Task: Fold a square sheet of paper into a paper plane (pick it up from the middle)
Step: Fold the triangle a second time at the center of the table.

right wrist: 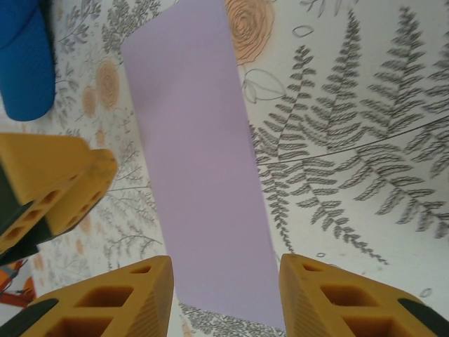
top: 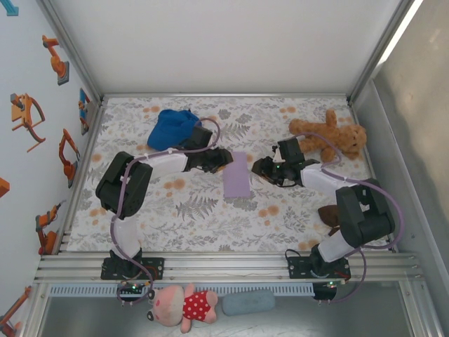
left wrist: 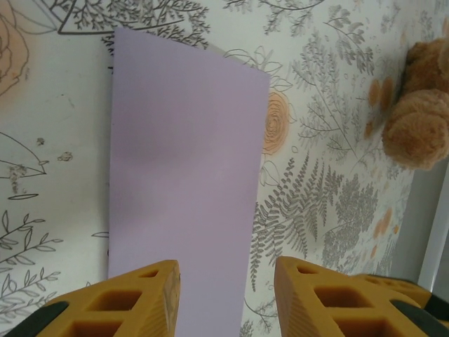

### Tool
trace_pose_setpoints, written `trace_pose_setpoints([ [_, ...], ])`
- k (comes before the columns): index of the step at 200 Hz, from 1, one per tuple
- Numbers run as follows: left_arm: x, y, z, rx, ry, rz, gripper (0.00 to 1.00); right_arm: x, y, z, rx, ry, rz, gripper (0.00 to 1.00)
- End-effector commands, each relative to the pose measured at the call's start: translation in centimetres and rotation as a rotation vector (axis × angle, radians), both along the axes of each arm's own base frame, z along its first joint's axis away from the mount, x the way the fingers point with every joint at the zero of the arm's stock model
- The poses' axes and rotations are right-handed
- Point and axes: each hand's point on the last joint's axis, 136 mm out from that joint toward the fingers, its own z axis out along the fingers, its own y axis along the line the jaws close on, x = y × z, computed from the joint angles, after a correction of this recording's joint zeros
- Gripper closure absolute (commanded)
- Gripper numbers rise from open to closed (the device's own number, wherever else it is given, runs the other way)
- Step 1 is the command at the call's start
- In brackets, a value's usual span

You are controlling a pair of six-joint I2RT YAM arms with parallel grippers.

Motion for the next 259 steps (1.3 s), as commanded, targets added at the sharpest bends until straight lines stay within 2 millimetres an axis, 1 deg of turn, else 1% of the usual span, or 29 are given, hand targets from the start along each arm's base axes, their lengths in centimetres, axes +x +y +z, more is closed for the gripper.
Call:
trace_pose_setpoints([
  [1,1.0,-0.7,0.3,-0.052,0.028,0.054,0.59,-0.2,0.9,0.2,0.065,0.01,0.002,0.57],
  [23,1.8,-0.7,-0.2,-0.018,0.022,0.068,0.59,-0.9,0.6,-0.6,0.04,0.034,0.023,0.57],
  [44,2.0,0.2,-1.7,0.067,0.047,0.093,0.6,-1.5,0.7,-1.1,0.048,0.05,0.038,0.57],
  [52,2.1,0.4,-2.2,0.075,0.066,0.116,0.6,-1.6,0.7,-1.2,0.048,0.048,0.041,0.57],
  [75,1.5,0.7,-3.8,0.1,0.102,0.13,0.61,-1.8,0.8,-1.4,0.046,0.043,0.058,0.57],
  [86,1.2,0.2,-4.1,0.088,0.11,0.115,0.61,-2.0,0.7,-1.6,0.037,0.043,0.07,0.57],
  [114,1.1,-0.2,-5.2,0.092,0.121,0.122,0.61,-2.4,0.6,-2.0,0.013,0.033,0.102,0.57],
  [129,0.6,0.7,-6.3,0.145,0.159,0.138,0.61,-2.3,0.5,-2.1,0.001,0.025,0.106,0.57],
  [151,-0.2,1.8,-7.4,0.194,0.203,0.168,0.61,-2.2,0.6,-2.3,0.002,0.042,0.103,0.57],
  [180,-1.0,2.6,-8.2,0.22,0.252,0.192,0.62,-2.6,0.9,-3.0,0.002,0.089,0.111,0.57],
  [201,-1.6,3.2,-8.6,0.244,0.28,0.205,0.63,-3.4,1.4,-3.6,0.012,0.149,0.138,0.59],
  [222,-2.0,3.2,-8.8,0.251,0.293,0.197,0.64,-4.6,1.6,-3.6,0.004,0.178,0.177,0.61],
  [238,-2.0,3.2,-9.1,0.254,0.295,0.197,0.65,-5.3,1.3,-4.2,-0.024,0.2,0.19,0.63],
  [249,-2.0,3.0,-9.2,0.252,0.294,0.193,0.64,-5.5,1.3,-4.5,-0.031,0.213,0.201,0.67],
  [259,-2.0,3.0,-9.2,0.254,0.292,0.192,0.64,-5.7,1.3,-4.9,-0.036,0.228,0.205,0.68],
])
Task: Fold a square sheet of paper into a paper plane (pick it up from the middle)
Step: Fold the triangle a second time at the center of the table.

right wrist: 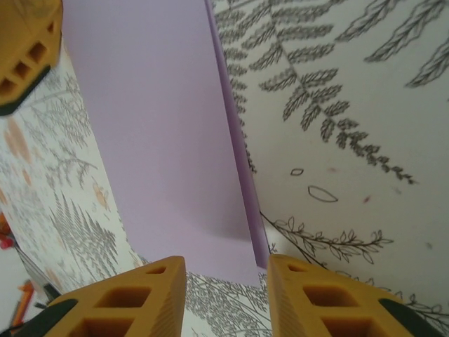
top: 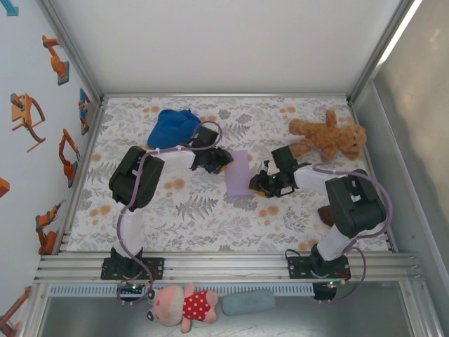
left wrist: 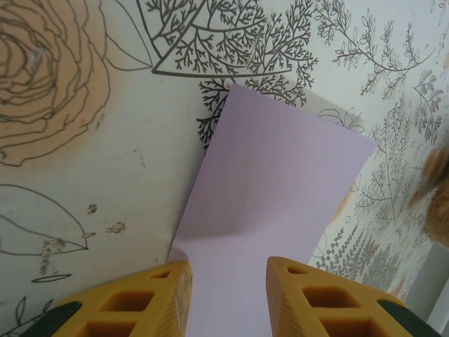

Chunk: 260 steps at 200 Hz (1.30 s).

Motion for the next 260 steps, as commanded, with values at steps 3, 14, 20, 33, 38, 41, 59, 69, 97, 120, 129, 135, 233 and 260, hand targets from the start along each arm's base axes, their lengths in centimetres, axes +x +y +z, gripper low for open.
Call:
trace_pose_setpoints([
  [3,-3.8,3.2,-5.5,0.175,0.184,0.026,0.64,-0.9,0.2,-0.6,-0.019,0.043,0.043,0.68],
  [14,-3.7,3.3,-5.6,0.176,0.185,0.025,0.64,-1.0,0.3,-0.7,-0.02,0.043,0.051,0.68],
  [20,-3.8,3.2,-5.6,0.174,0.185,0.023,0.64,-1.0,0.3,-0.7,-0.023,0.041,0.055,0.68],
  [33,-3.8,3.1,-5.6,0.172,0.183,0.021,0.64,-1.0,0.5,-0.6,-0.018,0.036,0.062,0.68],
  [38,-3.7,3.1,-5.5,0.17,0.182,0.02,0.65,-1.0,0.6,-0.5,-0.008,0.035,0.065,0.68],
  [41,-3.8,3.1,-5.5,0.169,0.181,0.018,0.64,-1.0,0.7,-0.3,0.0,0.033,0.067,0.68],
  [59,-3.7,3.0,-5.4,0.168,0.178,0.016,0.65,-0.7,1.3,0.4,0.036,0.013,0.078,0.69],
  [69,-3.6,2.9,-5.3,0.166,0.177,0.015,0.65,-0.4,1.5,1.0,0.052,-0.007,0.082,0.7],
  [97,-3.5,2.6,-4.9,0.156,0.169,0.005,0.65,0.4,2.0,2.4,0.081,-0.058,0.088,0.73],
  [120,-3.3,2.5,-4.8,0.151,0.158,-0.004,0.65,0.9,2.2,2.9,0.09,-0.082,0.093,0.73],
  [129,-3.3,2.4,-4.6,0.146,0.154,-0.01,0.65,1.2,2.3,2.9,0.089,-0.086,0.088,0.73],
  [135,-3.2,2.3,-4.6,0.144,0.15,-0.015,0.65,1.4,2.3,2.8,0.088,-0.088,0.083,0.74],
  [233,-2.6,0.7,-2.4,0.079,0.077,-0.113,0.65,1.7,2.2,2.0,0.08,-0.043,0.035,0.84],
  [260,-1.7,-0.5,-0.8,0.018,0.032,-0.134,0.65,1.4,2.0,2.1,0.074,-0.035,0.033,0.91],
])
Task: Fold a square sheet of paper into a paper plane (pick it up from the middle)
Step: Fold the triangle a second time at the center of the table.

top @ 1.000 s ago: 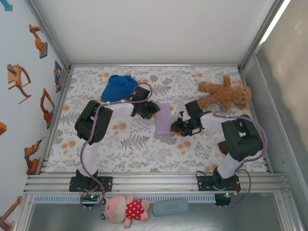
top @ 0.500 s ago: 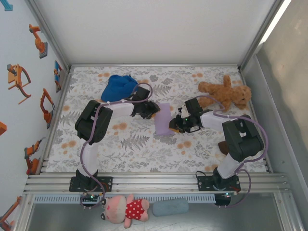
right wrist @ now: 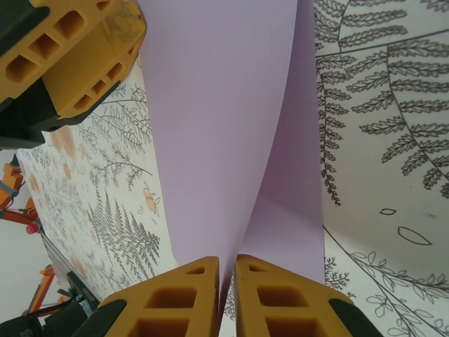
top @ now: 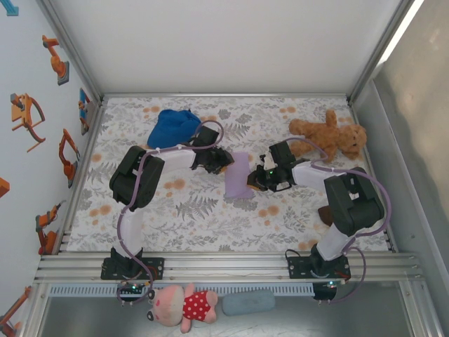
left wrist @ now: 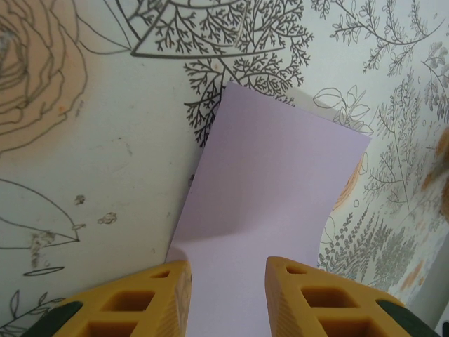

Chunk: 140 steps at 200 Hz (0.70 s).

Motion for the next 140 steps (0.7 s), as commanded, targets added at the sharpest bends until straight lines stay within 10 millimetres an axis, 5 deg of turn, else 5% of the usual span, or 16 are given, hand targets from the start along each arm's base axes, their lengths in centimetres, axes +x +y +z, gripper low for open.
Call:
trace_pose_setpoints([
  [1,-1.1,-0.1,-1.0,0.01,0.039,-0.054,0.65,0.0,0.1,0.2,0.004,0.008,-0.001,0.92],
  [29,0.0,-1.3,1.6,-0.066,-0.048,-0.084,0.65,-0.4,0.1,0.3,0.0,0.023,0.005,0.97],
  [54,0.7,-1.3,1.9,-0.078,-0.083,-0.091,0.65,-0.5,0.1,0.6,0.0,0.023,0.014,0.99],
  [140,0.0,1.2,-2.9,0.053,0.016,-0.048,0.68,-1.3,0.2,0.4,0.024,0.082,0.006,0.99],
])
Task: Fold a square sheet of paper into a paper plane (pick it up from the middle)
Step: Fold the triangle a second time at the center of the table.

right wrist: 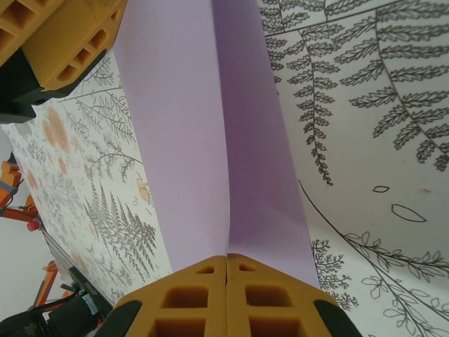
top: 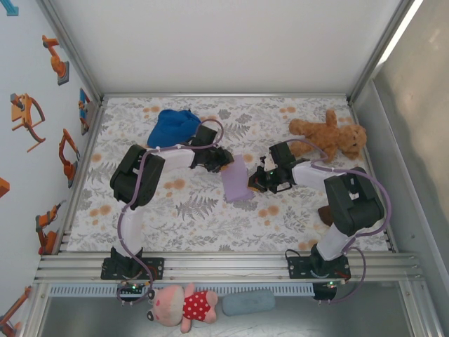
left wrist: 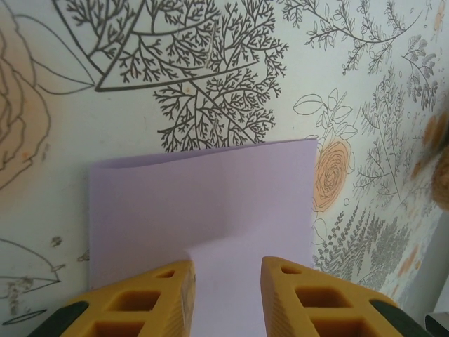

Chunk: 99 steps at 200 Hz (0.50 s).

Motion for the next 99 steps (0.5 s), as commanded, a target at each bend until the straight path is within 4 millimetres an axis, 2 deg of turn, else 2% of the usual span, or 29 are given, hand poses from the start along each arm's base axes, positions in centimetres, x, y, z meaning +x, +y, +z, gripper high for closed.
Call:
trace_pose_setpoints([
  [1,-0.9,1.4,-2.9,0.086,0.055,0.001,0.68,-0.7,0.3,0.6,0.025,0.043,0.004,0.99],
  [53,-1.1,1.5,-3.6,0.093,0.067,-0.002,0.68,-1.8,0.3,-0.2,0.045,0.107,-0.001,0.91],
  [99,-1.1,1.3,-3.5,0.083,0.065,-0.004,0.68,-2.2,0.1,-0.3,0.045,0.128,-0.013,0.88],
])
